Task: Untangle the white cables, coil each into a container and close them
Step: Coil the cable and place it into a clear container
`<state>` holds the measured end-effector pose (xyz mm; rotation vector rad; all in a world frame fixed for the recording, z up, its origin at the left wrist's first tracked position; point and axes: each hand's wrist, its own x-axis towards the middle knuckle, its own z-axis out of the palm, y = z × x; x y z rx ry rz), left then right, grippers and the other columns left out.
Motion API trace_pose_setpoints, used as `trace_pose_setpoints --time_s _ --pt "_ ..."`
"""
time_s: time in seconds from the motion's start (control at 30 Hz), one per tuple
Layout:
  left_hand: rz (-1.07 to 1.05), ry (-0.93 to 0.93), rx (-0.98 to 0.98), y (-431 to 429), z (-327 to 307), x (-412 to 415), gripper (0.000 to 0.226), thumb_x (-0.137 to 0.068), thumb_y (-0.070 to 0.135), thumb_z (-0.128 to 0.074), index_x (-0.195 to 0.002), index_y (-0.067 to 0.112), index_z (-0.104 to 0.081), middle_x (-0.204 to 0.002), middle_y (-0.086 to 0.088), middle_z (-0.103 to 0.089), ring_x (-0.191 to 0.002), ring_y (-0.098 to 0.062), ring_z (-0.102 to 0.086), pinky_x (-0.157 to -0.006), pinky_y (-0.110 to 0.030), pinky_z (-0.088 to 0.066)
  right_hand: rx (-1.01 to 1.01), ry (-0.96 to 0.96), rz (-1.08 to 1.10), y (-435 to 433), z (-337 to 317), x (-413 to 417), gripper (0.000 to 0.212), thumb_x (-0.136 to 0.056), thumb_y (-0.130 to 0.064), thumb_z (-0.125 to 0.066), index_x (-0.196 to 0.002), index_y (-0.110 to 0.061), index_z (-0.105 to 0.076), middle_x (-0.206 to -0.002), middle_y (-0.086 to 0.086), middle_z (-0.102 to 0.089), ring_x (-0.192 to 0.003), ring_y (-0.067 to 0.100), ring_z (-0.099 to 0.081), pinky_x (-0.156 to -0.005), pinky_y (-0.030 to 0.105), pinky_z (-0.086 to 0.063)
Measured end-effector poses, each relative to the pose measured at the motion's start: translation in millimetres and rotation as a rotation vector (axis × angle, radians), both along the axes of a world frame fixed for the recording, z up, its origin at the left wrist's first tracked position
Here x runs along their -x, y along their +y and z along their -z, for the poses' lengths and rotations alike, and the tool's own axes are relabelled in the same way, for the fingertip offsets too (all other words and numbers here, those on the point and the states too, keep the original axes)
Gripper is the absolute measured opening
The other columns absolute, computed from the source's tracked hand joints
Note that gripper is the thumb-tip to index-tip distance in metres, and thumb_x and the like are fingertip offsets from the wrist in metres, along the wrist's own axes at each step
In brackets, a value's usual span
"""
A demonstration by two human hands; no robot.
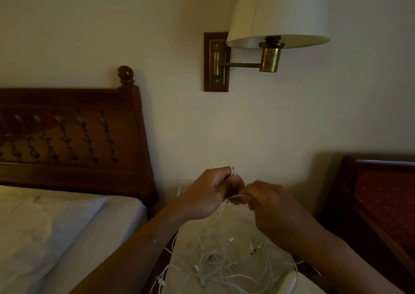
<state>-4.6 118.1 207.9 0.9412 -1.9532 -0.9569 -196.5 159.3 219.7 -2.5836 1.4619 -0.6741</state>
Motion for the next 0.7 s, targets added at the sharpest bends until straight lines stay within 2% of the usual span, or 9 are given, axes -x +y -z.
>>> trace_pose_setpoints --time_s 0.07,0.13,0.2,0.23,0.33,0.4,0.47,0.53,0.7 --pt "0.066 0.071 -0.091 -0.9 -2.2 4.1 0.037 -0.113 0.021 -0.041 -0.103 -0.005 -0.065 -0.095 -0.019 -0.075 -0.089 -0.034 -0.075 -0.084 -0.044 -0.061 0.107 0.036 0.001 4.1 -5.7 1.4 0.020 -0.098 -0.011 -0.053 -0.107 -0.025 -0.063 -0.093 -0.008 -0.055 -0.074 0.013 -0.054 -0.067 0.036 -0.052" --pt "0.033 0.132 -0.141 -2.7 -5.1 4.0 0.037 -0.112 0.017 -0.042 -0.104 -0.010 -0.065 -0.089 -0.015 -0.076 -0.085 -0.028 -0.075 -0.079 -0.036 -0.060 0.198 0.107 -0.006 7.6 -7.0 1.6 0.022 -0.093 -0.009 -0.058 -0.107 -0.024 -0.065 -0.088 -0.005 -0.056 -0.066 0.016 -0.053 -0.057 0.036 -0.050" --pt "-0.004 0.243 -0.210 -3.7 -5.8 1.6 0.036 -0.111 0.014 -0.042 -0.110 -0.015 -0.063 -0.090 -0.011 -0.078 -0.082 -0.020 -0.075 -0.076 -0.027 -0.059 0.246 0.125 -0.038 11.3 -5.6 2.3 0.026 -0.085 -0.002 -0.069 -0.102 -0.021 -0.070 -0.080 -0.004 -0.058 -0.054 0.016 -0.050 -0.045 0.030 -0.042" --pt "0.014 0.317 -0.257 -3.9 -5.7 1.3 0.036 -0.111 0.014 -0.041 -0.113 -0.017 -0.060 -0.095 -0.015 -0.078 -0.084 -0.022 -0.076 -0.077 -0.027 -0.060 0.271 0.100 -0.061 12.3 -4.8 3.6 0.027 -0.080 0.001 -0.073 -0.097 -0.020 -0.072 -0.079 -0.003 -0.060 -0.052 0.015 -0.050 -0.043 0.025 -0.039" --pt "0.067 0.482 -0.309 -3.9 -7.2 4.3 0.036 -0.111 0.013 -0.039 -0.115 -0.016 -0.058 -0.109 -0.030 -0.074 -0.097 -0.035 -0.076 -0.082 -0.033 -0.061 0.344 0.037 -0.146 16.3 -7.0 6.6 0.032 -0.076 0.003 -0.072 -0.097 -0.021 -0.075 -0.089 -0.004 -0.068 -0.061 0.011 -0.055 -0.049 0.011 -0.034" --pt "0.076 0.604 -0.342 -4.5 -9.3 6.7 0.033 -0.111 0.013 -0.038 -0.112 -0.012 -0.060 -0.112 -0.034 -0.071 -0.103 -0.041 -0.073 -0.084 -0.037 -0.061 0.359 0.066 -0.139 18.2 -9.0 7.0 0.026 -0.084 -0.005 -0.064 -0.099 -0.024 -0.074 -0.087 -0.007 -0.066 -0.062 0.013 -0.056 -0.047 0.023 -0.045" --pt "0.069 0.695 -0.374 -7.1 -10.3 7.3 0.031 -0.111 0.012 -0.038 -0.110 -0.010 -0.061 -0.115 -0.036 -0.069 -0.108 -0.046 -0.071 -0.086 -0.040 -0.061 0.360 0.130 -0.079 18.3 -10.3 8.2 0.024 -0.090 -0.015 -0.053 -0.099 -0.025 -0.073 -0.085 -0.008 -0.062 -0.065 0.014 -0.056 -0.051 0.035 -0.050" --pt "0.060 0.742 -0.381 -9.5 -10.6 6.3 0.032 -0.110 0.012 -0.039 -0.108 -0.009 -0.063 -0.116 -0.036 -0.069 -0.109 -0.048 -0.070 -0.088 -0.042 -0.061 0.361 0.166 -0.083 20.8 -10.2 8.3 0.023 -0.091 -0.017 -0.052 -0.097 -0.026 -0.072 -0.081 -0.009 -0.059 -0.065 0.015 -0.054 -0.051 0.035 -0.048" --pt "0.050 0.802 -0.367 -13.7 -12.9 0.8 0.033 -0.110 0.011 -0.038 -0.108 -0.011 -0.062 -0.116 -0.036 -0.069 -0.108 -0.047 -0.071 -0.085 -0.039 -0.062 0.360 0.173 -0.127 28.2 -12.6 9.8 0.022 -0.077 -0.008 -0.071 -0.092 -0.025 -0.075 -0.074 -0.008 -0.059 -0.059 0.016 -0.055 -0.043 0.028 -0.040"
